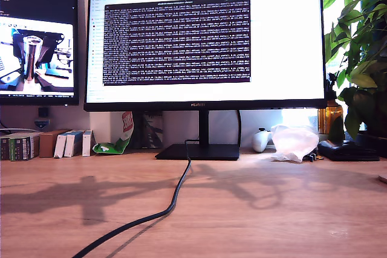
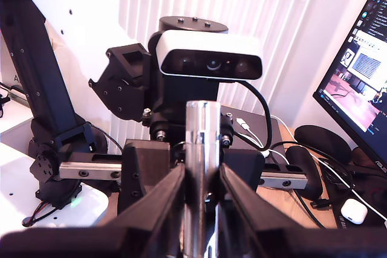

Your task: Pick the metallic laser pointer with your right arm, pass it to your left arm, then place it down to the left side of the table

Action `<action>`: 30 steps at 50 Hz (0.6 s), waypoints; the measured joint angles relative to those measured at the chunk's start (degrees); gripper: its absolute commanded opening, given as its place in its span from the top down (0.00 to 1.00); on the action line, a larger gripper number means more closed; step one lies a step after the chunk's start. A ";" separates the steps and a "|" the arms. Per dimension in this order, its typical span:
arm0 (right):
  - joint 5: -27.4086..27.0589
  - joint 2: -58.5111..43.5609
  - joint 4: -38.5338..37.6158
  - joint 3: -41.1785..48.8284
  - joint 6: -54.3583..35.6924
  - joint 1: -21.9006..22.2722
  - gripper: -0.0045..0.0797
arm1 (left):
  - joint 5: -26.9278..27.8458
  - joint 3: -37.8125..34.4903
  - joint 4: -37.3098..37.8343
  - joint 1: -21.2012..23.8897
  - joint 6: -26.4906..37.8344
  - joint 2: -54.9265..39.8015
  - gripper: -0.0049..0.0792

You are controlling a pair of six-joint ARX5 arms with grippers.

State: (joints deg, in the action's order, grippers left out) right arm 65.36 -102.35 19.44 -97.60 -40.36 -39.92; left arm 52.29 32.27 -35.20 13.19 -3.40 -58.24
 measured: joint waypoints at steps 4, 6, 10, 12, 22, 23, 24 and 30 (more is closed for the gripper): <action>-0.20 0.00 0.04 0.00 0.00 -0.31 0.71 | -0.42 0.00 -0.20 0.20 -0.59 0.00 0.97; -0.22 0.00 0.02 0.00 0.00 -0.42 0.68 | -0.46 0.00 -0.35 0.20 -0.59 0.00 0.97; -0.37 0.00 0.04 0.00 -0.02 -0.46 0.65 | -0.77 0.00 -0.44 0.20 -0.61 0.00 0.97; -0.42 0.00 0.04 0.00 -0.02 -0.48 0.65 | -0.85 0.00 -0.44 0.20 -0.63 0.00 0.97; -0.44 0.00 0.09 0.00 0.00 -0.44 0.62 | -1.05 0.00 -0.44 0.20 -0.59 0.00 0.97; -0.44 0.00 0.09 0.00 0.02 -0.37 0.61 | -1.09 0.00 -0.44 0.20 -0.59 0.00 0.97; -0.42 0.00 0.09 0.00 0.02 -0.31 0.60 | -1.22 0.00 -0.44 0.20 -0.59 0.00 0.97; -0.85 0.00 0.15 0.00 0.61 0.24 0.59 | -1.44 0.00 -0.39 0.17 -0.61 0.00 0.97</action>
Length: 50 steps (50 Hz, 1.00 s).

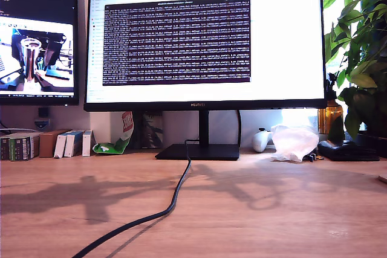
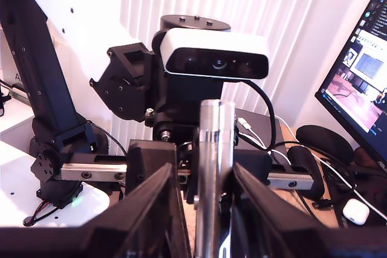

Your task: Pick the metallic laser pointer with your right arm, pass it to your left arm, then place it down to the left side of the table

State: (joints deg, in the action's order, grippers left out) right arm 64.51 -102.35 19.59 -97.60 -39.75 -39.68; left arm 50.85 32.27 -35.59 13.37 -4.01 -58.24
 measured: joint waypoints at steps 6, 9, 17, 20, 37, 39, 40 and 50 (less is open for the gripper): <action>-0.61 0.00 0.20 0.00 2.78 1.20 0.58 | 0.00 0.00 0.00 0.00 0.00 0.00 0.97; -0.61 0.00 0.63 0.00 3.56 2.10 0.58 | 0.02 0.00 0.02 0.00 0.00 0.00 0.97; -0.68 0.00 2.32 0.00 3.76 5.49 0.59 | 0.02 0.00 0.09 0.00 -0.02 0.00 0.97; -1.03 0.00 4.00 -0.02 3.80 6.75 0.59 | 0.02 0.00 0.13 0.00 -0.02 0.00 0.97; -9.90 0.00 22.45 -0.02 3.32 12.61 0.96 | 0.02 0.00 5.53 -3.58 3.85 0.00 0.97; -10.69 0.00 24.24 -0.02 2.62 13.11 0.96 | -0.04 0.00 7.28 -4.20 5.90 0.00 0.97; -11.26 0.00 25.18 -0.02 2.29 13.40 0.96 | 0.00 0.00 8.15 -4.48 6.99 0.00 0.97; -20.44 0.00 28.50 -0.02 0.94 14.51 0.96 | -2.23 0.00 18.67 -6.38 15.43 0.00 0.97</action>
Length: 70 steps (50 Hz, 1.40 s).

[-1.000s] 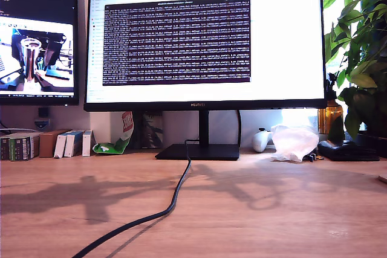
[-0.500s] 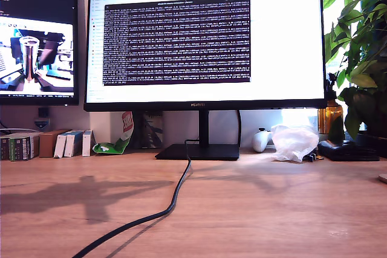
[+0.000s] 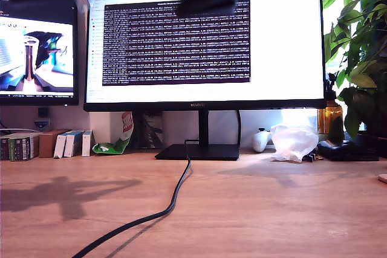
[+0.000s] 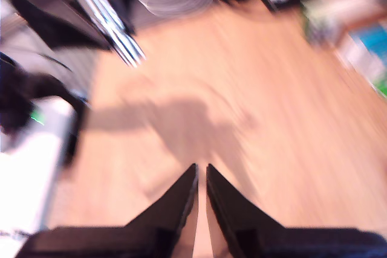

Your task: Pick the metallic laser pointer with your right arm, pass it to your left arm, then place it down to the left side of the table

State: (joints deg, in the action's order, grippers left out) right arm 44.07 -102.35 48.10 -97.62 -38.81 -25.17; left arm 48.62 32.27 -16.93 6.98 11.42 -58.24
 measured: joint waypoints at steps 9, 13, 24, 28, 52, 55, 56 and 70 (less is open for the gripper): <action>-7.78 0.00 -1.33 0.00 3.34 0.09 0.96 | -3.93 0.00 5.90 -0.24 5.75 0.00 0.97; -10.40 0.00 -1.51 0.00 5.20 0.74 0.96 | -5.84 0.00 7.61 -0.26 7.72 0.00 0.97; -17.62 0.00 -1.92 0.00 9.35 2.36 0.96 | -10.64 0.00 9.75 -0.31 12.17 0.00 0.97; -18.73 0.00 -2.08 0.00 10.56 3.10 0.96 | -11.45 0.00 11.08 -0.68 13.00 0.00 0.97; -31.54 2.01 -11.69 1.46 17.59 4.98 0.96 | -14.53 0.00 15.23 -1.81 14.51 0.00 0.97; -32.96 4.37 -12.96 2.99 19.82 5.75 0.96 | -14.67 0.00 15.23 -1.84 14.71 0.00 0.97; -34.01 5.18 -13.09 3.41 20.44 6.10 0.96 | -14.73 0.00 15.23 -1.84 14.91 0.00 0.97; -40.59 19.30 -20.02 11.65 23.78 12.85 0.96 | -17.68 0.00 17.00 -1.84 16.72 0.00 0.97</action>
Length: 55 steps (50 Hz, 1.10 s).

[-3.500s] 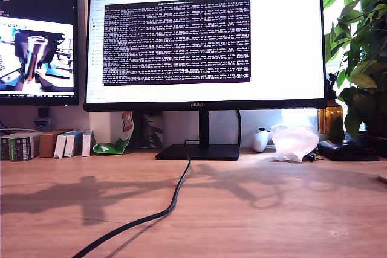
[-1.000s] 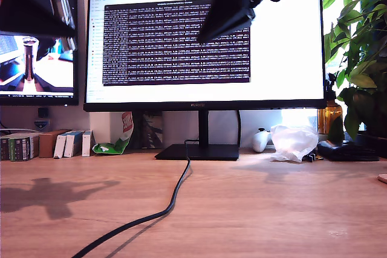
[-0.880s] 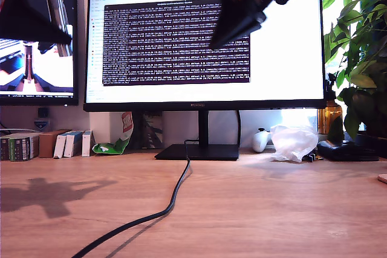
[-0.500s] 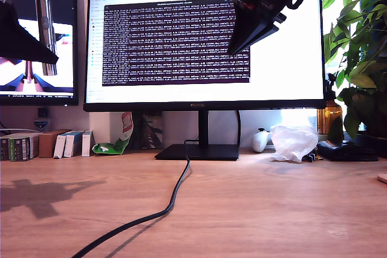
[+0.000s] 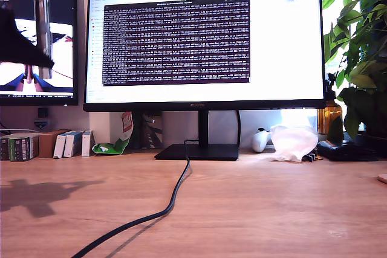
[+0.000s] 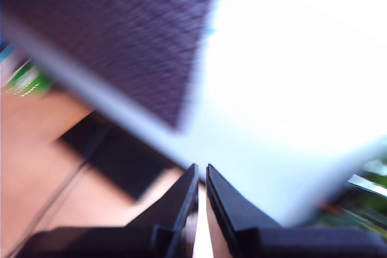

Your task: Pick the metallic laser pointer with your right arm, pass it to your left arm, then place it down to the left side of the table

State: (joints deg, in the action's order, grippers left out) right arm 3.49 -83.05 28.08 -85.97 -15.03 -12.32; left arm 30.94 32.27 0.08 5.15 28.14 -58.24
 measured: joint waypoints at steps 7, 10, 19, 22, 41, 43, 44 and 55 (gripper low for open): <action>-1.09 6.84 -2.75 8.15 0.20 0.35 0.96 | -3.56 0.00 2.91 0.00 2.36 0.00 0.97; -1.22 8.96 -3.43 11.19 0.52 0.50 0.96 | -5.46 0.00 4.70 0.00 3.82 0.00 0.97; -2.01 15.58 -6.03 20.92 0.68 0.74 0.96 | -9.35 0.00 10.38 -0.04 8.24 0.00 0.97; -1.92 18.43 -6.75 24.24 0.70 1.05 0.96 | -10.16 0.00 11.54 -0.04 9.20 -0.04 0.97; -0.63 36.22 -13.66 42.71 1.55 1.07 0.96 | -16.76 13.03 25.40 -0.04 14.51 -13.86 0.97; -0.63 38.36 -13.81 44.54 1.86 1.07 0.96 | -17.53 15.02 27.06 -0.04 15.26 -15.19 0.97; -0.63 39.56 -13.88 45.55 2.01 1.09 0.96 | -17.81 16.41 28.39 -0.04 15.69 -16.20 0.97; 0.17 49.90 -12.72 53.22 2.82 1.09 0.96 | -20.46 26.43 41.66 0.00 18.51 -25.00 0.97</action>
State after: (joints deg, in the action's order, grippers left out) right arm 3.66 -33.15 15.35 -32.75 -12.21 -11.22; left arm 10.48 58.70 41.74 5.15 46.65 -83.24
